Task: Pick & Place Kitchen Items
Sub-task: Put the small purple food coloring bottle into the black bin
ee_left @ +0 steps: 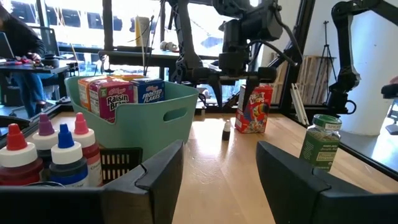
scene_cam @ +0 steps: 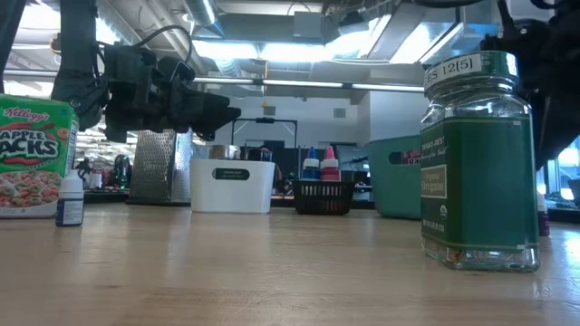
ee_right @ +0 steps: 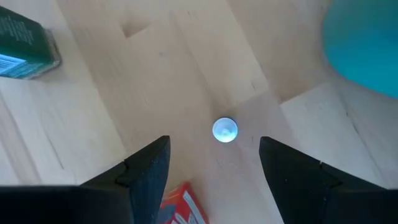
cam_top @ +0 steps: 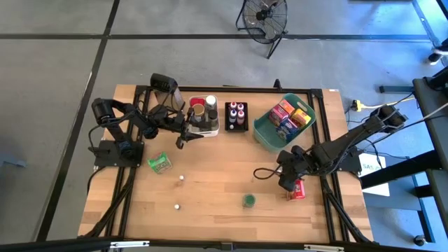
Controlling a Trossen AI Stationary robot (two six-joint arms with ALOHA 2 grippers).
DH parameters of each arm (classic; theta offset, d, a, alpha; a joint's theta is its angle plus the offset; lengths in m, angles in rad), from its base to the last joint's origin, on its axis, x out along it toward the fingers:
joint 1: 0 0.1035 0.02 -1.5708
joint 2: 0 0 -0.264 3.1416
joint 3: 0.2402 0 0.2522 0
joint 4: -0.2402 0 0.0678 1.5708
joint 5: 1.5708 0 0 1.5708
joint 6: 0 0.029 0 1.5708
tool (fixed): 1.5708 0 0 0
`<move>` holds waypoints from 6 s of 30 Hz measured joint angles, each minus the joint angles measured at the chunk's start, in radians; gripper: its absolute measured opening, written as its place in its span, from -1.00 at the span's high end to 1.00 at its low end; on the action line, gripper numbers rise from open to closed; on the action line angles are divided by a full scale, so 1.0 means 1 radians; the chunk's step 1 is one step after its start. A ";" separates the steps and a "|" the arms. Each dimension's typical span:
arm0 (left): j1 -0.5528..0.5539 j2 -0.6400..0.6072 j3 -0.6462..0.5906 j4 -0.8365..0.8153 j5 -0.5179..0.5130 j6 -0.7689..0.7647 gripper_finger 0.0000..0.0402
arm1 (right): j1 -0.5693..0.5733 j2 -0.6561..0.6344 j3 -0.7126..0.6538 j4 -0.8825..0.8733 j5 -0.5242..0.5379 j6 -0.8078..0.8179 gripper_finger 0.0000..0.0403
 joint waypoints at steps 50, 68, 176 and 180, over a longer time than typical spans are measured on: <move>0.000 0.000 0.000 0.000 0.000 0.000 0.02 | -0.139 0.113 -0.022 0.061 -0.146 0.097 -0.24; 0.000 0.000 0.000 0.000 0.000 -0.001 0.02 | -0.139 0.113 -0.022 0.053 -0.115 0.146 -0.24; 0.000 0.000 0.000 0.016 0.000 -0.053 0.02 | -0.469 0.282 0.501 -0.121 -0.169 -0.682 0.60; 0.000 0.000 0.000 0.016 0.000 -0.053 0.02 | -0.534 0.369 0.543 -0.112 -0.191 -0.772 0.60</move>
